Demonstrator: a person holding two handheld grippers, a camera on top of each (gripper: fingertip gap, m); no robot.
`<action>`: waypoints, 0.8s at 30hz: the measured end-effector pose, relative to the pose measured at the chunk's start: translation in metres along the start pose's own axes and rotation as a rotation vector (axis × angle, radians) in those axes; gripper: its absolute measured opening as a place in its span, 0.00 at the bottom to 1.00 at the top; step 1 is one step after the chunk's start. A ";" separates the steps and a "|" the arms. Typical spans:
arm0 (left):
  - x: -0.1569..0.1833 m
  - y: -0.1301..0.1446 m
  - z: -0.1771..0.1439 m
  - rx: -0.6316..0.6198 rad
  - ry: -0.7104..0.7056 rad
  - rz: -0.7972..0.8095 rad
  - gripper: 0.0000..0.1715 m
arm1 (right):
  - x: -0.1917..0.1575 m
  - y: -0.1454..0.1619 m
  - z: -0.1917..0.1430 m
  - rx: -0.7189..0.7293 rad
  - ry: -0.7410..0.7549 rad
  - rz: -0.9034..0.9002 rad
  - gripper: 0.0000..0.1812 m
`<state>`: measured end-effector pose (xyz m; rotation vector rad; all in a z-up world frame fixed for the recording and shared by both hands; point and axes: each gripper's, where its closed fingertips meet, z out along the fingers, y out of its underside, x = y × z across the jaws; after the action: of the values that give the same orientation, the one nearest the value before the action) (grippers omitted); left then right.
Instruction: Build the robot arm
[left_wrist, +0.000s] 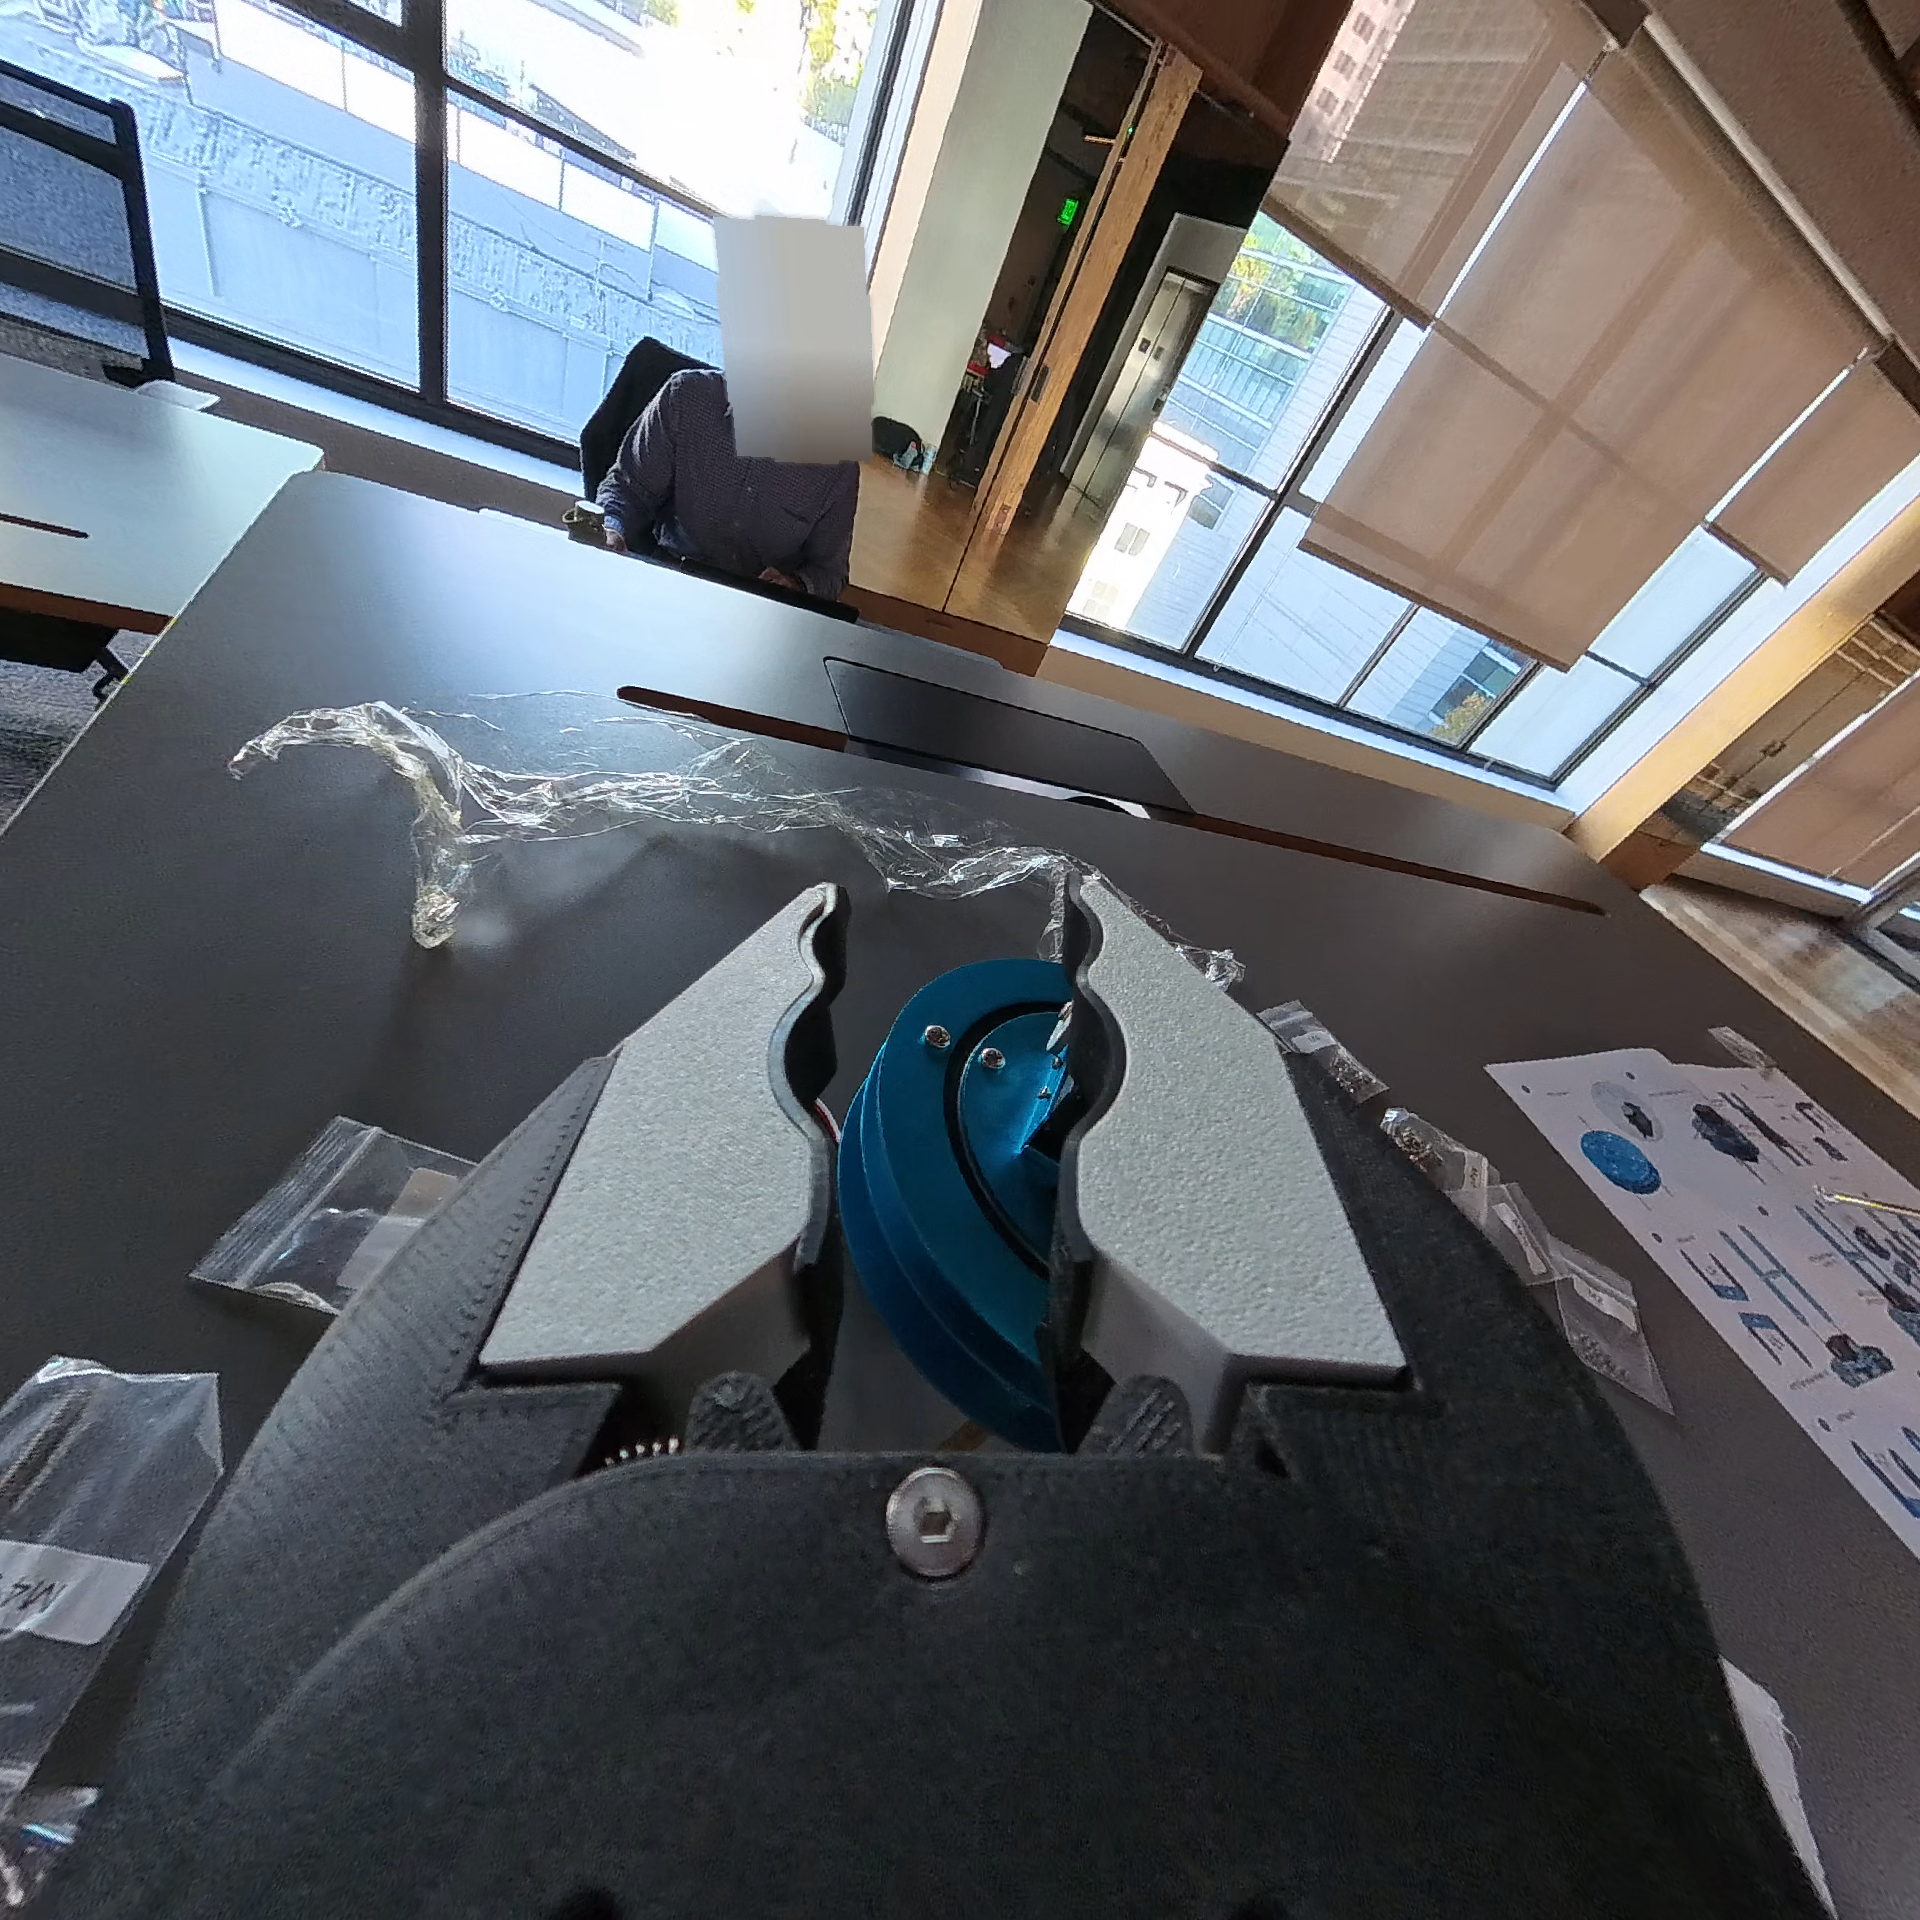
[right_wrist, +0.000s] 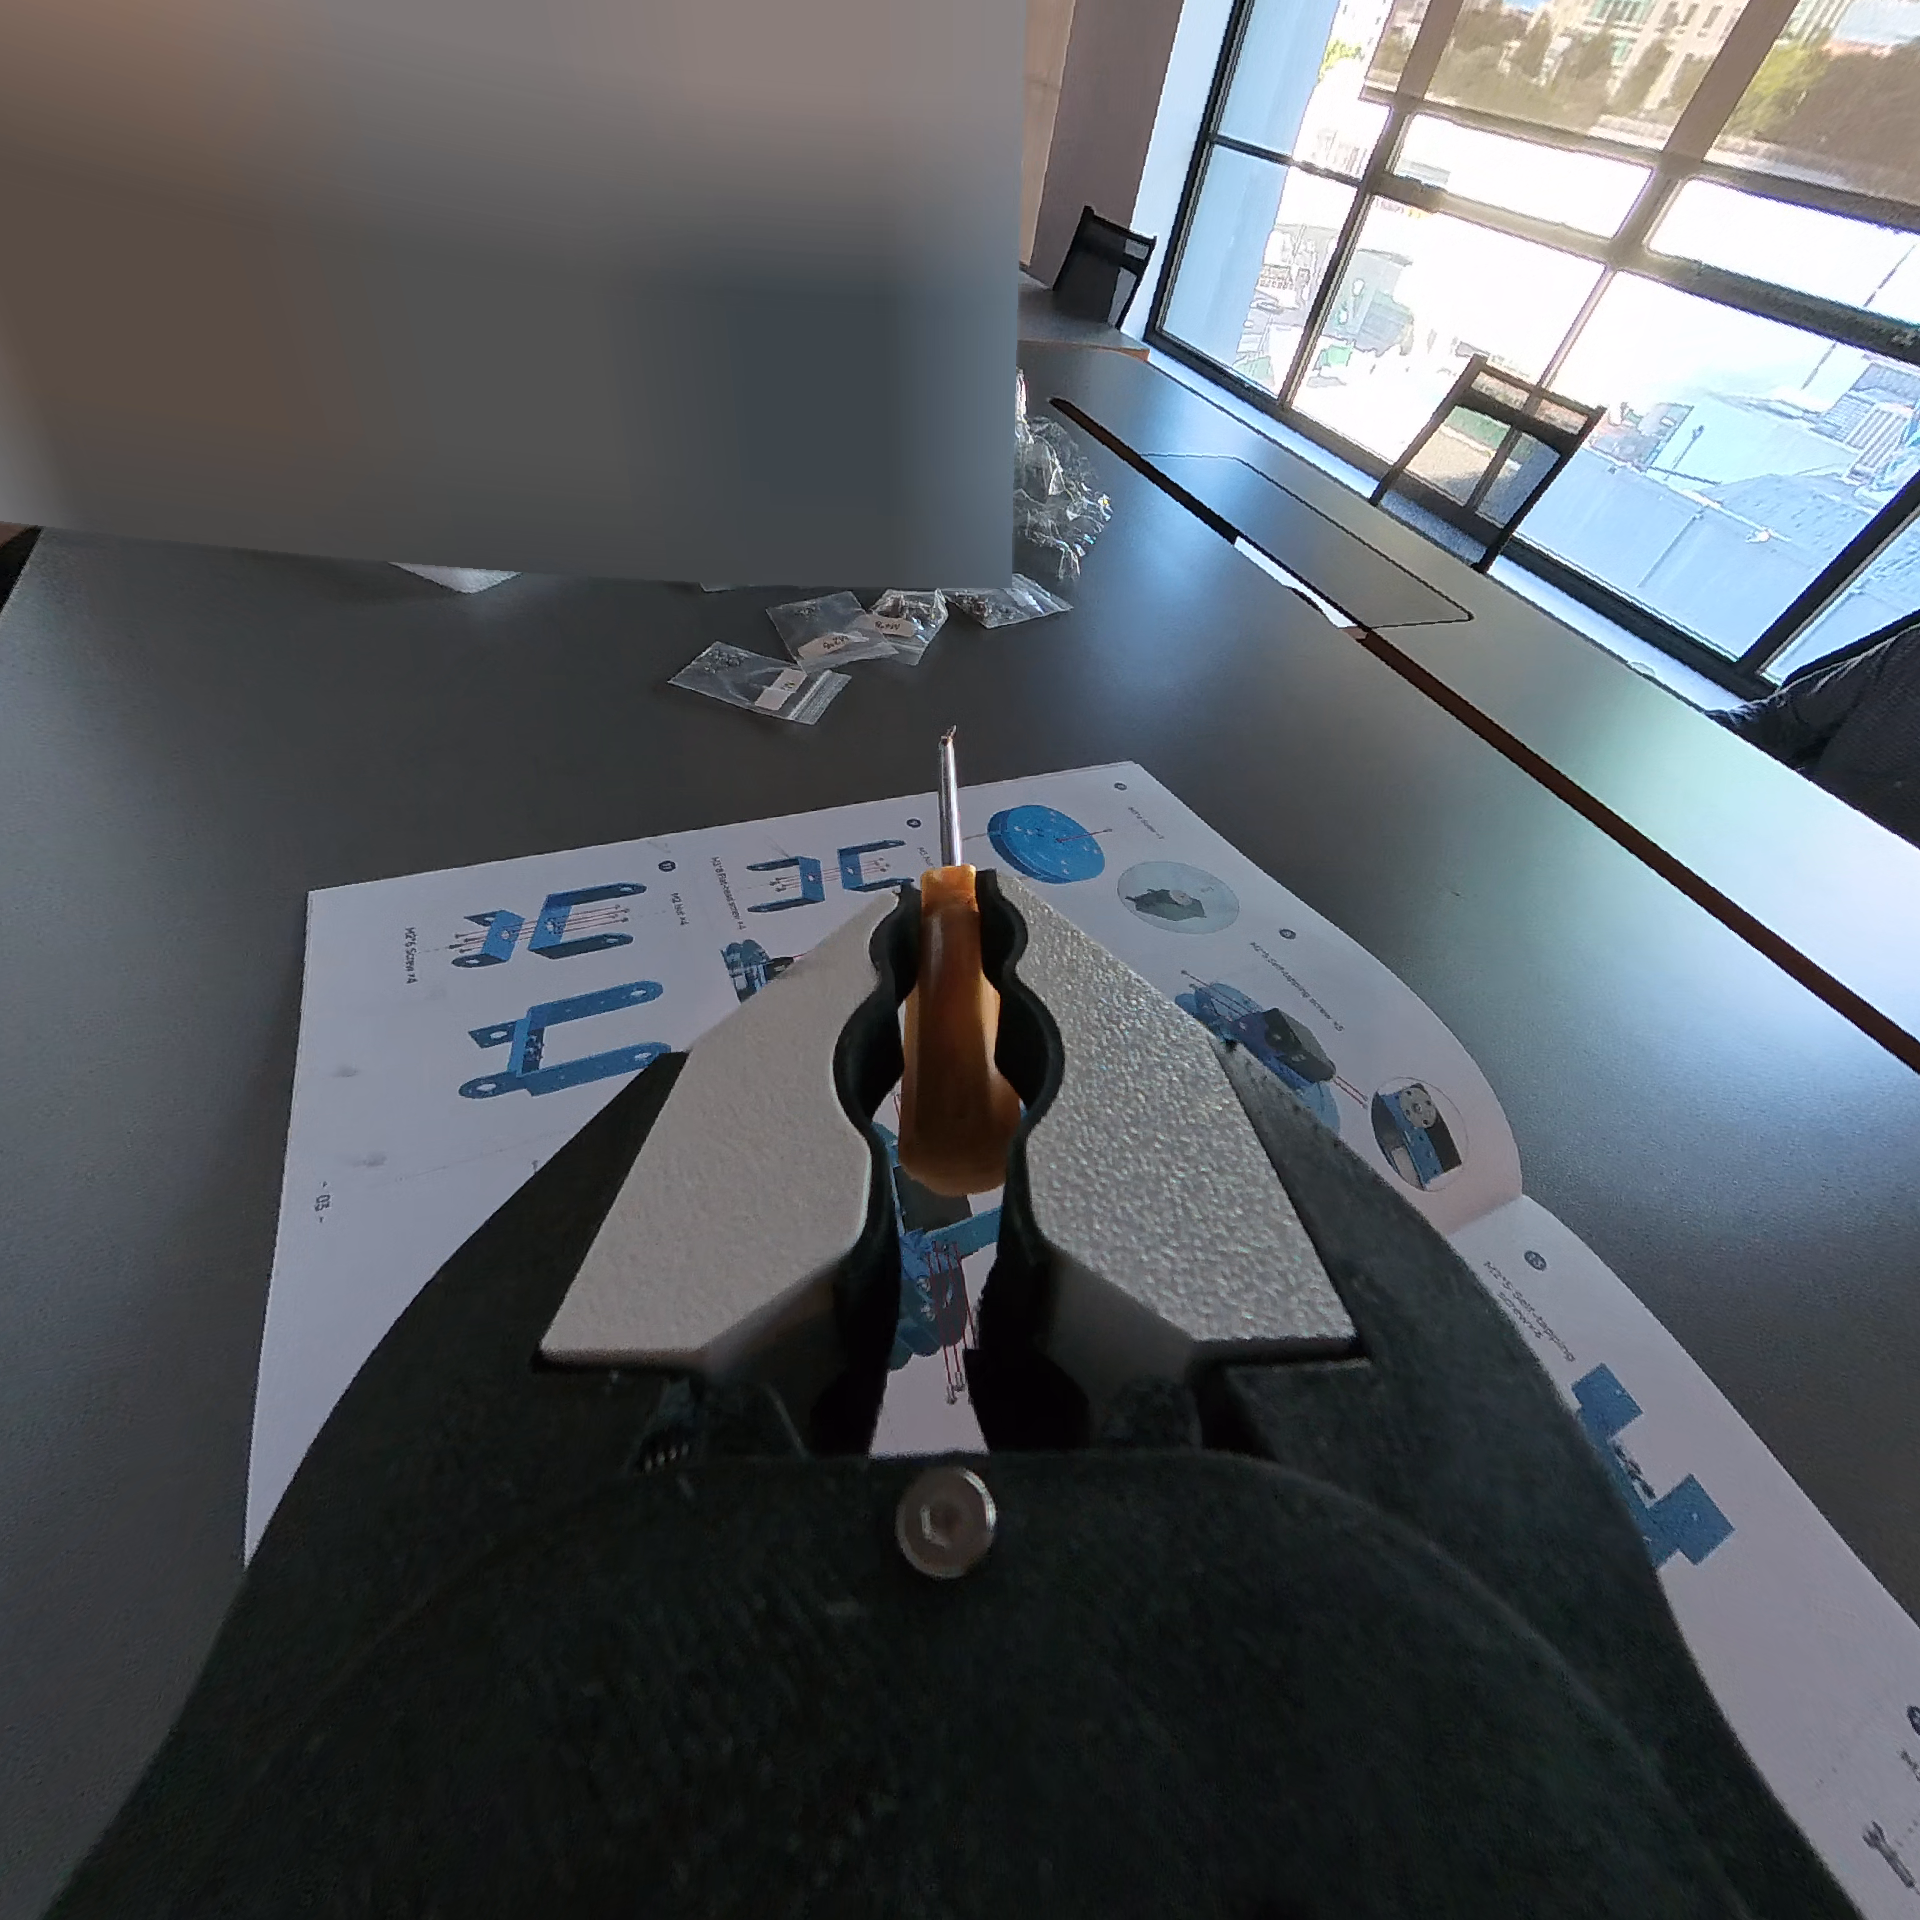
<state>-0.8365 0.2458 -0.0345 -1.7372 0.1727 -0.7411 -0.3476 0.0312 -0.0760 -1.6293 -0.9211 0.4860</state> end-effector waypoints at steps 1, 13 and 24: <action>-0.001 -0.001 -0.001 0.003 0.000 -0.003 0.23 | 0.000 0.001 0.000 0.000 0.001 0.003 0.05; -0.005 -0.002 -0.002 0.013 -0.001 -0.004 0.22 | 0.003 0.003 0.000 -0.006 0.010 0.009 0.05; 0.001 0.002 0.002 -0.006 0.009 0.017 0.22 | 0.008 0.007 -0.003 -0.022 0.034 0.006 0.05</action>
<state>-0.8340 0.2468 -0.0359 -1.7360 0.1956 -0.7365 -0.3378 0.0353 -0.0803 -1.6558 -0.8990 0.4531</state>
